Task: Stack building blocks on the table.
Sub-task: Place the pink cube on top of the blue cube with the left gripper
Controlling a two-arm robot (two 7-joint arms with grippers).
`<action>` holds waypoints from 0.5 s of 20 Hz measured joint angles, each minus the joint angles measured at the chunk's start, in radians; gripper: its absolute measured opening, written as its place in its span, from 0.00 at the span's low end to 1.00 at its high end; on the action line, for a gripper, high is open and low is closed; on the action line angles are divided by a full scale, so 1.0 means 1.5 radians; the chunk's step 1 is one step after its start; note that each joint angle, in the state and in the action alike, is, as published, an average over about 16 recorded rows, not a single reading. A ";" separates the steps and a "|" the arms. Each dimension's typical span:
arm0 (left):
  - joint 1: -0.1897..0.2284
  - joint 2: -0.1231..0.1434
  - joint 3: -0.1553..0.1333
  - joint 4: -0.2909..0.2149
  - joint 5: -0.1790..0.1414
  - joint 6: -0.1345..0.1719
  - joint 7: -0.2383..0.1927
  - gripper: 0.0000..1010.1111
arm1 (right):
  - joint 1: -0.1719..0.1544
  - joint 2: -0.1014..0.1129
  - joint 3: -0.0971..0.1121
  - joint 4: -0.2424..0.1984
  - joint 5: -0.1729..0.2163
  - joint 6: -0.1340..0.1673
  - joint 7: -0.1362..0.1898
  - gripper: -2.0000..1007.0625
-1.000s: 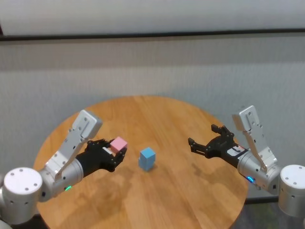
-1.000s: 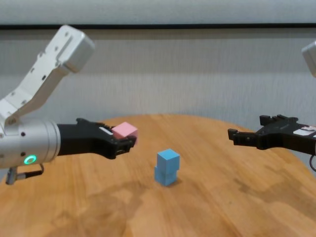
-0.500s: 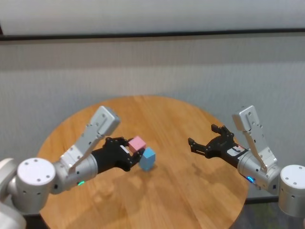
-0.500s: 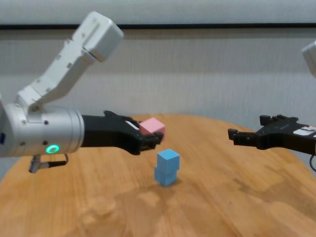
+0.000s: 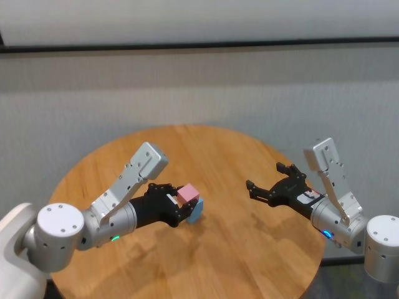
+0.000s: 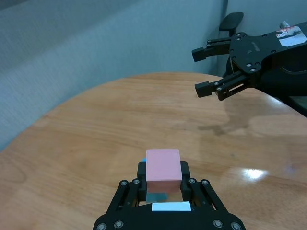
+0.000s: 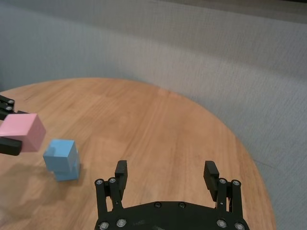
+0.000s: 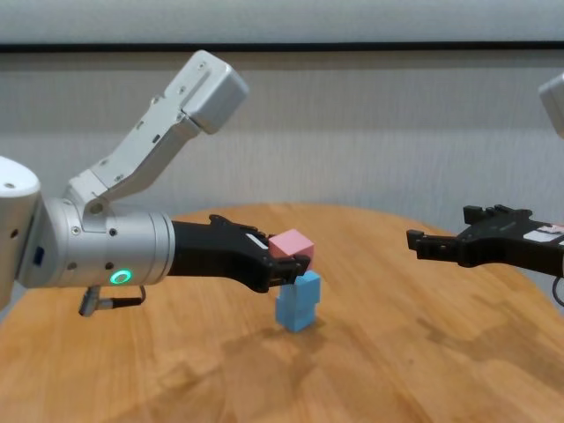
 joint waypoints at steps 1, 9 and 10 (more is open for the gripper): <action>-0.005 -0.002 0.003 0.008 -0.001 -0.003 -0.002 0.39 | 0.000 0.000 0.000 0.000 0.000 0.000 0.000 0.99; -0.039 -0.015 0.017 0.064 -0.011 -0.016 -0.006 0.39 | 0.000 0.000 0.000 0.000 0.000 0.000 0.000 0.99; -0.043 -0.016 0.018 0.070 -0.012 -0.017 -0.006 0.39 | 0.000 0.000 0.000 0.000 0.000 0.000 0.000 0.99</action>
